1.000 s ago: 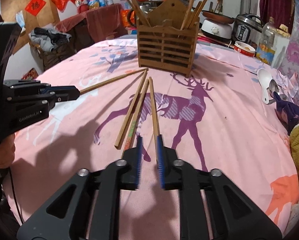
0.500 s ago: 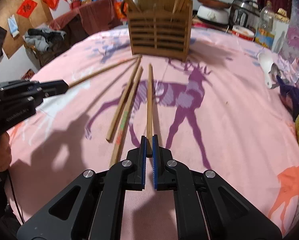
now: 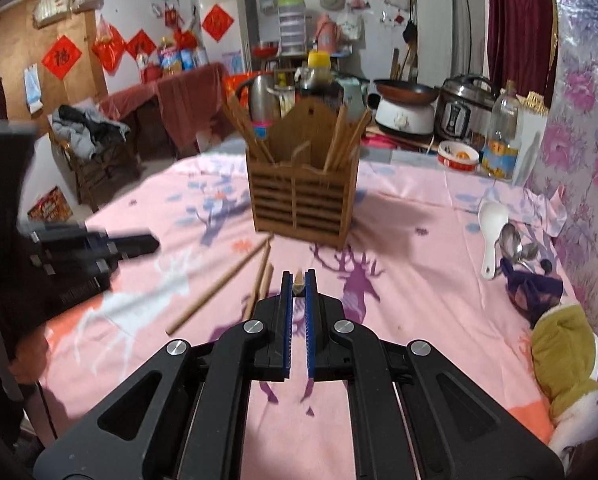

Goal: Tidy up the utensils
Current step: 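Lift both chopsticks and carry them toward the wooden holder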

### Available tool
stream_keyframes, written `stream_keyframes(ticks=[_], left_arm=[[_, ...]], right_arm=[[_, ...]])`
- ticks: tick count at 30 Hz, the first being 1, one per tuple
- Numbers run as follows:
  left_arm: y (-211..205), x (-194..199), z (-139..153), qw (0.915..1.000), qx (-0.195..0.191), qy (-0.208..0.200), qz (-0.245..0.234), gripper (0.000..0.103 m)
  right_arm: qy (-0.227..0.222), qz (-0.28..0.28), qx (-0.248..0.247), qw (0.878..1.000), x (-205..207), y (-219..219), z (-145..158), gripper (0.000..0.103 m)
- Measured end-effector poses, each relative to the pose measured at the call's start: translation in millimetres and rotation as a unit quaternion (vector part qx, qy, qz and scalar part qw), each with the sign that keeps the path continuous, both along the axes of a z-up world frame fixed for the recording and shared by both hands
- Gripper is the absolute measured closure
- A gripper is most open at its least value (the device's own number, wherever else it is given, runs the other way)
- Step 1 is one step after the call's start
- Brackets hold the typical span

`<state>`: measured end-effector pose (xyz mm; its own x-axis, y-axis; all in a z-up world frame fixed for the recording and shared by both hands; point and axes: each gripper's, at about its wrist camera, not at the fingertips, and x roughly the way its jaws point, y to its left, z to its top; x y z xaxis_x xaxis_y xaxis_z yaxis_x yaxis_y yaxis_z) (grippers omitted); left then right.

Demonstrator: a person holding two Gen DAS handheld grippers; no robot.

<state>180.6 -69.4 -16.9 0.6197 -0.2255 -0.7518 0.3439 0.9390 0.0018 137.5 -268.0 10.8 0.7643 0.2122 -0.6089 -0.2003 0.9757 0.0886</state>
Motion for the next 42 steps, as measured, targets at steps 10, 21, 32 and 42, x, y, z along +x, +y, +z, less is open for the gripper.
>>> stream_keyframes(ticks=[10,21,32,42], left_arm=[[8,3,-87,0.9928,0.051,0.108,0.005,0.066],[2,0,-66,0.9965,0.033,0.077,-0.005,0.097],[-19,18,41,0.9993,-0.016,-0.033,-0.001,0.097],[-38,49,85,0.9972,-0.051,-0.055,0.003,0.097]], right_arm=[[0.027,-0.008,0.05,0.998,13,-12,-25,0.096],[0.029,-0.015,0.072,0.997,12,-23,-29,0.096],[0.0,-0.027,0.057,0.998,12,-20,-2,0.096],[-0.041,-0.017,0.037,0.998,32,-3,47,0.096]])
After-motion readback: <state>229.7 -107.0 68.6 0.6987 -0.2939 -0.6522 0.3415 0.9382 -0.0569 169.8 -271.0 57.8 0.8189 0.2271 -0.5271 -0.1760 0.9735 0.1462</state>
